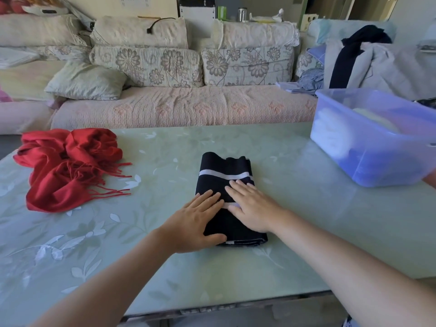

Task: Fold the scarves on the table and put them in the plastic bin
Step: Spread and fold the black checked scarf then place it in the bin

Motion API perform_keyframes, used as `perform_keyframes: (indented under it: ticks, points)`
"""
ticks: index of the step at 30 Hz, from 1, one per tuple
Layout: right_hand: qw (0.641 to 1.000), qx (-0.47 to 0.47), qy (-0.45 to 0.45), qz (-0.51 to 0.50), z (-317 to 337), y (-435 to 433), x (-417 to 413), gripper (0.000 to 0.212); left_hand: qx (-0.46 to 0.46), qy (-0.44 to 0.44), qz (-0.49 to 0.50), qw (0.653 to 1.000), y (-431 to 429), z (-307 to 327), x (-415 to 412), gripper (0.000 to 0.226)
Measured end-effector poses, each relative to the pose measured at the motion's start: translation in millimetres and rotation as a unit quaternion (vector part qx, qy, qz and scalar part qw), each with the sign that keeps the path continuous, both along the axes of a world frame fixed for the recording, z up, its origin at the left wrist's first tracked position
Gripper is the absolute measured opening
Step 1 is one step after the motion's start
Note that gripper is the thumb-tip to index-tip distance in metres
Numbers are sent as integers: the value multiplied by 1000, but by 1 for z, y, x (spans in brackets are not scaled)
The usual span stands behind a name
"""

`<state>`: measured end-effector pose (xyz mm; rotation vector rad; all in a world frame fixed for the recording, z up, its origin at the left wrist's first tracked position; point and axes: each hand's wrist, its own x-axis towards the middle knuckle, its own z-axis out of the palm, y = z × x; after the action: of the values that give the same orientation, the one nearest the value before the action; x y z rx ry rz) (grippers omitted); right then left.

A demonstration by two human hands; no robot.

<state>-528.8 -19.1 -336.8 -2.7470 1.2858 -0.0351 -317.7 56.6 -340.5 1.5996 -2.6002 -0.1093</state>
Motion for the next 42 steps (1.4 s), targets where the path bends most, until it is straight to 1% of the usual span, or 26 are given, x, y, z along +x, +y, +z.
perform_keyframes:
  ticks: [2, 3, 6, 7, 8, 10, 11, 12, 15, 17, 19, 21, 23, 24, 25, 26, 28, 29, 30, 33, 35, 36, 39, 40, 41, 42]
  points:
    - [1000, -19, -7, 5, 4, 6, -11, 62, -2, -11, -14, 1000, 5, 1, 6, 95]
    - [999, -35, -15, 23, 7, 10, -15, 58, -11, -16, -19, 1000, 7, 1, 10, 94]
    - [985, -112, -36, 128, 19, 28, -20, 40, -79, -28, -44, 996, 11, 2, 17, 84]
    - [982, -113, -44, 146, 22, 38, -21, 35, -106, -28, -61, 992, 12, 3, 17, 78]
    - [982, -101, -43, 154, 24, 46, -23, 36, -129, -22, -80, 988, 13, 5, 17, 71]
    - [987, -73, -14, 145, 21, 59, -27, 57, -156, -7, -109, 982, 15, 7, 16, 61]
    - [988, -75, 1, 139, 20, 63, -31, 64, -164, -1, -115, 980, 16, 7, 16, 58]
    - [987, -85, 9, 137, 18, 64, -35, 65, -167, 3, -116, 979, 17, 6, 17, 55]
    - [983, -120, 21, 137, 14, 60, -40, 52, -174, 15, -112, 978, 18, -2, 20, 54]
    - [979, -155, 26, 131, 7, 58, -40, 55, -184, 23, -104, 977, 18, -4, 18, 50]
    - [980, -171, 26, 103, -1, 60, -38, 61, -197, 37, -96, 975, 18, -2, 11, 41]
    - [987, -148, 8, 65, -3, 62, -35, 62, -198, 53, -85, 975, 20, 0, 5, 35]
    - [991, -134, -2, 26, -1, 62, -35, 51, -190, 73, -72, 976, 23, 4, 3, 33]
    - [992, -125, -6, 12, 0, 59, -35, 45, -182, 81, -66, 978, 24, 6, 4, 34]
    - [994, -106, -28, -3, 3, 58, -34, 40, -169, 84, -63, 980, 25, 8, 6, 38]
    - [994, -82, -68, -18, 7, 56, -34, 38, -154, 79, -63, 983, 26, 9, 10, 45]
    - [987, -34, -150, -41, 18, 53, -37, 36, -115, 63, -68, 989, 31, 12, 16, 70]
    - [984, -12, -171, -45, 26, 53, -39, 34, -100, 63, -71, 990, 33, 14, 18, 79]
    - [982, 12, -181, -50, 35, 52, -43, 31, -97, 73, -76, 990, 36, 15, 17, 82]
    - [966, 67, -235, -84, 53, 49, -54, 23, -137, 99, -105, 980, 38, 15, 6, 77]
    - [948, 87, -284, -109, 59, 48, -59, 22, -173, 124, -101, 972, 33, 13, -6, 72]
    - [942, 92, -301, -116, 58, 47, -61, 22, -184, 140, -87, 969, 31, 14, -12, 67]
    - [934, 107, -322, -111, 54, 49, -67, 27, -205, 190, -43, 959, 27, 17, -22, 39]
    - [936, 121, -315, -97, 55, 50, -70, 30, -194, 216, -14, 957, 26, 19, -24, 35]
    - [946, 132, -286, -74, 56, 52, -72, 40, -171, 247, 31, 953, 24, 20, -25, 32]
    - [963, 128, -230, -52, 56, 54, -73, 60, -140, 281, 82, 946, 21, 22, -25, 29]
